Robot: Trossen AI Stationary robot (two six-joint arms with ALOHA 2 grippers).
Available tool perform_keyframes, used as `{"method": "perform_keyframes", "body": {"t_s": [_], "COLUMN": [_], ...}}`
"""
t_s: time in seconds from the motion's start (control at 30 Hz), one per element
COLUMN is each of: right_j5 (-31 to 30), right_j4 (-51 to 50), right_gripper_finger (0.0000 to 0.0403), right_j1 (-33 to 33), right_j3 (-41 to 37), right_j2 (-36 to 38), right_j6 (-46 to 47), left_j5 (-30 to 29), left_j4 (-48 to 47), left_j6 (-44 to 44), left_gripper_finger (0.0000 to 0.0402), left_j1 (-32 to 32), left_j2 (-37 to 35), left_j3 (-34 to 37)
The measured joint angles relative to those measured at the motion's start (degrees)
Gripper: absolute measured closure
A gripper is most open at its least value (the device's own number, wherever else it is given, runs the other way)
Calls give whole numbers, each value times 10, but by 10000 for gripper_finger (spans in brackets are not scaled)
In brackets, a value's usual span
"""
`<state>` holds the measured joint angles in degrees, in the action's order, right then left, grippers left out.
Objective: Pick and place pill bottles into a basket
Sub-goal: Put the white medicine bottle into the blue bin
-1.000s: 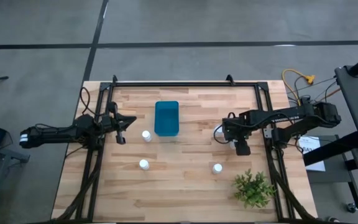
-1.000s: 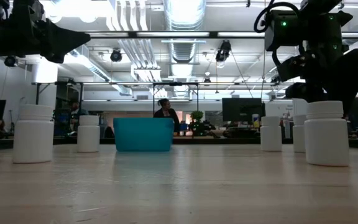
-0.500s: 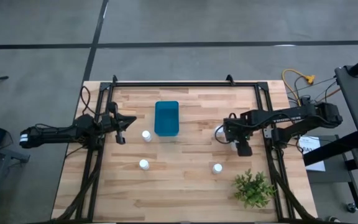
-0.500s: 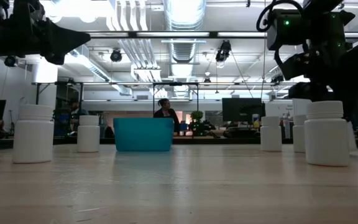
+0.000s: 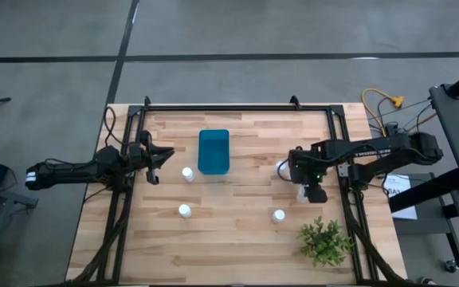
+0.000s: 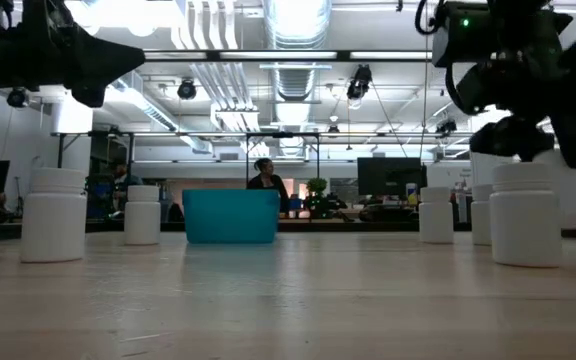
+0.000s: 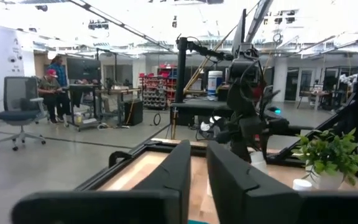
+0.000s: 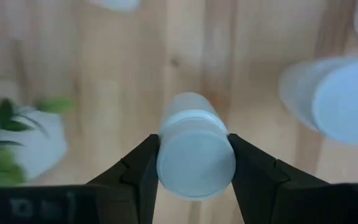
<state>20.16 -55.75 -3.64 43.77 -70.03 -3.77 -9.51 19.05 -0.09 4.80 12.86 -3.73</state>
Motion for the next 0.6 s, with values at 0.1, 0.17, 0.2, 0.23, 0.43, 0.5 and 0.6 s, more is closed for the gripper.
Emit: {"method": "perform_keyframes", "body": {"t_s": [0.1, 0.17, 0.2, 0.23, 0.43, 0.5, 0.6], "right_j5": [25, 28, 29, 28, 19, 8, 7], "right_j4": [22, 42, 58, 78, 218, 266, 344], "right_gripper_finger": [254, 254, 254, 254, 254, 254, 254], "right_j1": [0, 0, 0, 0, 0, 0, 0], "right_j3": [13, 23, 27, 31, 37, 37, 34], "right_j2": [20, 33, 40, 46, 70, 71, 64], "right_j6": [-12, -20, -24, -26, -52, -65, -88], "left_j5": [-2, -4, -5, -7, -28, -32, -32], "left_j4": [6, 15, 19, 25, 74, 95, 92], "left_j6": [-17, -37, -50, -67, -131, -132, -148], "left_gripper_finger": [329, 310, 302, 294, 259, 253, 245], "left_j1": [0, 0, 0, 0, 0, 0, 0], "left_j2": [-1, -2, -2, -2, -2, -3, -1], "left_j3": [-1, -1, -1, 0, 0, 3, 6]}}
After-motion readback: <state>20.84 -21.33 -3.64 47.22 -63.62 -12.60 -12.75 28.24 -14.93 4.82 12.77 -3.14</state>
